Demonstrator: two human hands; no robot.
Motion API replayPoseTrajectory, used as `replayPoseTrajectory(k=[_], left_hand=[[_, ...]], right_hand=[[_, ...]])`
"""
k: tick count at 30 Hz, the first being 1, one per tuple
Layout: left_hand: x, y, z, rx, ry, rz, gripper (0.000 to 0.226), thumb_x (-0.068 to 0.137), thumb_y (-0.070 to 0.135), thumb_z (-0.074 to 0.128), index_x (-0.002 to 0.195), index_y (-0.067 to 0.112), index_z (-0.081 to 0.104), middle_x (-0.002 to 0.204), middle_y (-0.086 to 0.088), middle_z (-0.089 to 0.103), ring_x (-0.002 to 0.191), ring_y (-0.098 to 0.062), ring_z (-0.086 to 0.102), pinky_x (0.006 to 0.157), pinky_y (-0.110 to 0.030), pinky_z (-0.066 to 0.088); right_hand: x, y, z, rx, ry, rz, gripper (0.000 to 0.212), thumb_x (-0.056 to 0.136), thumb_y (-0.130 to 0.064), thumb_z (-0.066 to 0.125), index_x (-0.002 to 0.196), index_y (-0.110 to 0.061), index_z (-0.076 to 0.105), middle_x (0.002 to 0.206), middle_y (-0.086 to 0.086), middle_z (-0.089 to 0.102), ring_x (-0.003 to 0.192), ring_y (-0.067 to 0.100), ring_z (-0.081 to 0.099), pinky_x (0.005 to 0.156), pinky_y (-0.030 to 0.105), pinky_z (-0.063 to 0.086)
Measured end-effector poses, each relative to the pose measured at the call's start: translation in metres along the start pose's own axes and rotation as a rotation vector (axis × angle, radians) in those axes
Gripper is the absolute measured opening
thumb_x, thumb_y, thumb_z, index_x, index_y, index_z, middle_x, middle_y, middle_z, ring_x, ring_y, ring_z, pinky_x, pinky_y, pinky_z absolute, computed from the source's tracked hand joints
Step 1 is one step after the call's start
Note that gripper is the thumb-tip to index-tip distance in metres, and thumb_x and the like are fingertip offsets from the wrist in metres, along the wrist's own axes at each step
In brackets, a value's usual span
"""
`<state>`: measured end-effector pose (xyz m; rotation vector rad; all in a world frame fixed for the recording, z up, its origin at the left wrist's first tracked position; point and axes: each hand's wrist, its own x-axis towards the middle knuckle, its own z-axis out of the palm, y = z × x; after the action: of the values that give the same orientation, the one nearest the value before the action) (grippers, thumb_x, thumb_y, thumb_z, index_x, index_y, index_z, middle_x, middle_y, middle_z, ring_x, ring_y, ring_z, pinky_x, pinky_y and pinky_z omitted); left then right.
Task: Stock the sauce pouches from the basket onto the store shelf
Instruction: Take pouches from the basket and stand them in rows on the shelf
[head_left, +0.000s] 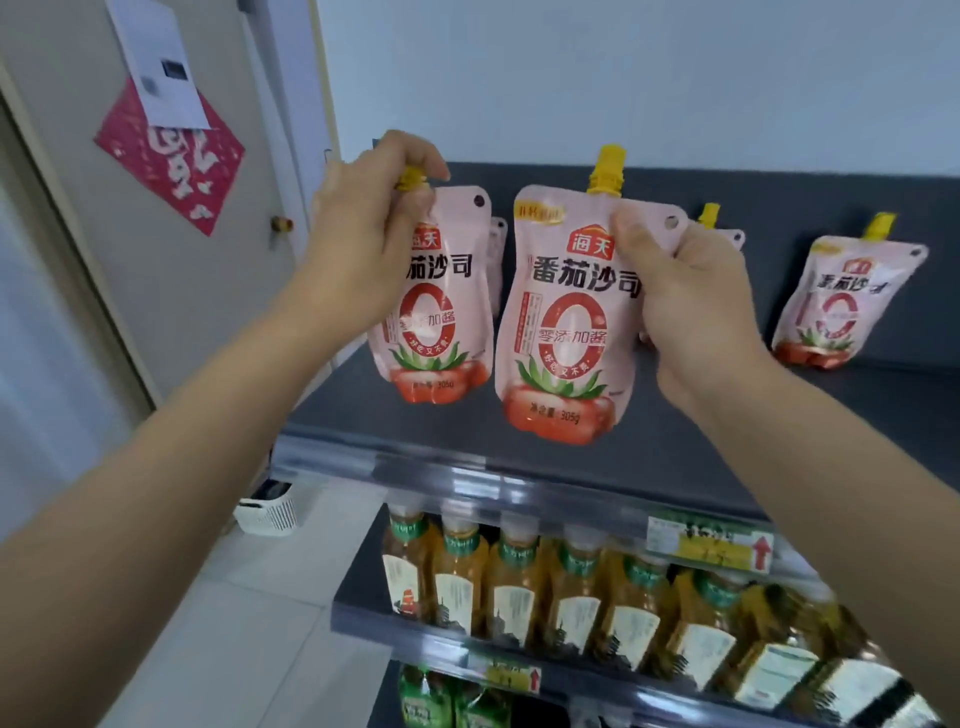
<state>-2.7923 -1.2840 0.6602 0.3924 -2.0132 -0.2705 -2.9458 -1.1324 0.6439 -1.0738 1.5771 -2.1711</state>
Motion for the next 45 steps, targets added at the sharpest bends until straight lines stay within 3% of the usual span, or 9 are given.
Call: replayPoseTrajectory(k=[9, 13, 17, 23, 26, 33, 38, 41, 45], left_hand=[[0.028, -0.073, 0.044, -0.051, -0.162, -0.007, 0.018, 0.097, 0.019, 0.04, 0.104, 0.033, 0.048, 0.093, -0.003, 0.055, 0.092, -0.03, 0.054, 0.076, -0.054, 0.048], [0.028, -0.091, 0.053, -0.068, -0.241, 0.067, 0.019, 0.098, 0.016, 0.041, 0.107, 0.029, 0.051, 0.088, 0.019, 0.053, 0.088, -0.026, 0.056, 0.082, -0.052, 0.048], [0.03, -0.102, 0.054, -0.088, -0.287, 0.161, 0.022, 0.098, 0.015, 0.042, 0.116, 0.02, 0.053, 0.095, 0.017, 0.058, 0.092, -0.017, 0.056, 0.086, -0.051, 0.046], [0.035, -0.12, 0.032, -0.073, -0.638, 0.216, 0.105, 0.069, 0.03, 0.081, 0.147, 0.038, 0.011, 0.142, 0.003, 0.038, 0.118, -0.018, 0.046, 0.1, -0.042, 0.041], [0.032, -0.128, 0.034, 0.159, -0.576, 0.332, 0.106, 0.067, 0.028, 0.084, 0.148, 0.029, 0.016, 0.137, -0.006, 0.038, 0.105, -0.013, 0.032, 0.099, -0.04, 0.032], [0.028, -0.135, 0.034, 0.004, -0.524, 0.295, 0.118, 0.064, 0.028, 0.084, 0.148, 0.035, 0.001, 0.144, -0.003, 0.034, 0.122, -0.025, 0.036, 0.105, -0.051, 0.028], [0.015, -0.15, 0.023, -0.065, -0.35, 0.305, 0.101, 0.067, 0.036, 0.072, 0.147, 0.026, 0.012, 0.138, -0.005, 0.033, 0.126, -0.025, 0.033, 0.105, -0.051, 0.03], [-0.004, -0.147, 0.016, -0.301, -0.182, 0.243, 0.078, 0.072, 0.031, 0.061, 0.139, 0.016, 0.024, 0.119, -0.001, 0.041, 0.109, -0.014, 0.043, 0.094, -0.032, 0.04], [-0.031, -0.147, 0.012, -0.618, -0.425, 0.058, 0.061, 0.074, 0.017, 0.065, 0.127, 0.02, 0.034, 0.104, 0.009, 0.056, 0.09, -0.008, 0.057, 0.077, -0.026, 0.047]], right_hand=[[0.058, 0.039, 0.029, -0.095, -0.006, -0.021, 0.018, 0.096, -0.027, 0.055, 0.088, -0.019, 0.069, 0.084, -0.003, 0.076, 0.078, 0.012, 0.073, 0.073, 0.034, 0.06], [0.065, 0.05, 0.046, -0.082, 0.018, 0.014, 0.023, 0.095, -0.026, 0.056, 0.104, -0.007, 0.067, 0.086, -0.002, 0.076, 0.077, 0.011, 0.073, 0.066, 0.027, 0.059], [0.064, 0.055, 0.06, -0.072, 0.041, 0.014, 0.02, 0.096, -0.024, 0.055, 0.103, -0.009, 0.066, 0.087, -0.002, 0.076, 0.078, 0.011, 0.073, 0.065, 0.025, 0.058], [0.053, 0.059, 0.071, -0.136, 0.051, -0.013, 0.026, 0.096, -0.026, 0.054, 0.109, -0.005, 0.065, 0.094, 0.002, 0.076, 0.085, 0.014, 0.073, 0.07, 0.028, 0.059], [0.042, 0.065, 0.076, -0.142, 0.066, -0.019, 0.021, 0.096, -0.027, 0.054, 0.102, -0.01, 0.065, 0.09, -0.004, 0.076, 0.083, 0.011, 0.073, 0.066, 0.023, 0.057], [0.021, 0.082, 0.087, -0.156, 0.117, -0.028, 0.012, 0.095, -0.028, 0.055, 0.098, -0.017, 0.058, 0.09, 0.0, 0.075, 0.084, 0.014, 0.072, 0.074, 0.033, 0.058], [0.019, 0.089, 0.105, -0.138, 0.067, -0.053, 0.007, 0.096, -0.029, 0.054, 0.094, -0.022, 0.054, 0.096, 0.004, 0.073, 0.09, 0.018, 0.071, 0.08, 0.038, 0.057], [0.019, 0.091, 0.12, -0.151, -0.008, -0.101, 0.007, 0.097, -0.026, 0.053, 0.092, -0.021, 0.053, 0.093, 0.004, 0.07, 0.087, 0.016, 0.07, 0.076, 0.034, 0.058], [0.019, 0.095, 0.129, -0.126, -0.032, -0.13, 0.005, 0.097, -0.024, 0.052, 0.095, -0.02, 0.055, 0.093, 0.001, 0.071, 0.086, 0.011, 0.07, 0.071, 0.026, 0.056]])
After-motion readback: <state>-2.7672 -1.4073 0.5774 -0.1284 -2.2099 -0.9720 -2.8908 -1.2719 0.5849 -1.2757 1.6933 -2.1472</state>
